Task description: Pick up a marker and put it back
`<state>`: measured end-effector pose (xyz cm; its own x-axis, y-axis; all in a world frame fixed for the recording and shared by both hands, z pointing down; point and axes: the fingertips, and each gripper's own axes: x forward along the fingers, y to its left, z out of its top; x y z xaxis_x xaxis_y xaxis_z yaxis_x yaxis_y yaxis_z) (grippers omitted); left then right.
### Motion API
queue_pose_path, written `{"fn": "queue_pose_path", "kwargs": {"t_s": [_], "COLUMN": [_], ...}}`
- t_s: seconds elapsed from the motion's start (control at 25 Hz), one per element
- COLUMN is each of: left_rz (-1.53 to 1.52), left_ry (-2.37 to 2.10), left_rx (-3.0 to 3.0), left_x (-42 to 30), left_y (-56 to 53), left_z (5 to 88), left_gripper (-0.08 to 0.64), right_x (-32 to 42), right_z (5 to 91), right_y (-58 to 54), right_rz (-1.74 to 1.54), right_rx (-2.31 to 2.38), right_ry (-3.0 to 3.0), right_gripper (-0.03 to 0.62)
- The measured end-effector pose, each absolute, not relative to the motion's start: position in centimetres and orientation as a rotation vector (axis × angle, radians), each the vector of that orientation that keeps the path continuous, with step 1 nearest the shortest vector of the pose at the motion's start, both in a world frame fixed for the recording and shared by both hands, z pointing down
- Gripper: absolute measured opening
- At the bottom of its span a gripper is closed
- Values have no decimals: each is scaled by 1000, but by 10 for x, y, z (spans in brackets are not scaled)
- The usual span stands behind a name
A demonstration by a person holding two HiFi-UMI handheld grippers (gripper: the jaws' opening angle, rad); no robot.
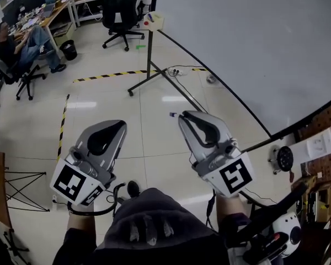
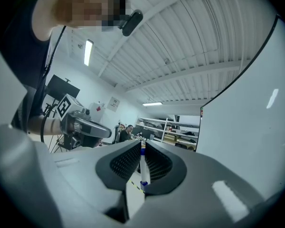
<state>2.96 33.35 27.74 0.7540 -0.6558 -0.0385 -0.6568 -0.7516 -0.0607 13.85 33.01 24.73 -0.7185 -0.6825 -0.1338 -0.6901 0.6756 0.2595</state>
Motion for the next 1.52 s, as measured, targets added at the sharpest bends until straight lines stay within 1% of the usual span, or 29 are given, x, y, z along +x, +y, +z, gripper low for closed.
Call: {"fn": "queue_pose_path", "kwargs": {"t_s": [0.2, 0.84, 1.16, 1.52], "left_rz": [46, 22, 54, 88], "left_ry": [1128, 1135, 1140, 1100], "left_rx": [-2857, -2853, -2841, -2843], "left_x": [20, 34, 6, -38], "left_y": [332, 313, 299, 276], "left_z": [272, 280, 272, 267], "left_gripper": [6, 6, 6, 6], "right_x": [137, 158, 145, 105], "right_z": [244, 250, 247, 235], "right_y": [330, 315, 305, 287], "right_rz": [469, 421, 507, 562], "right_rx": [-1165, -1206, -1247, -1293], "right_ry": [2852, 2829, 2858, 2841], "right_gripper": [29, 29, 29, 29]}}
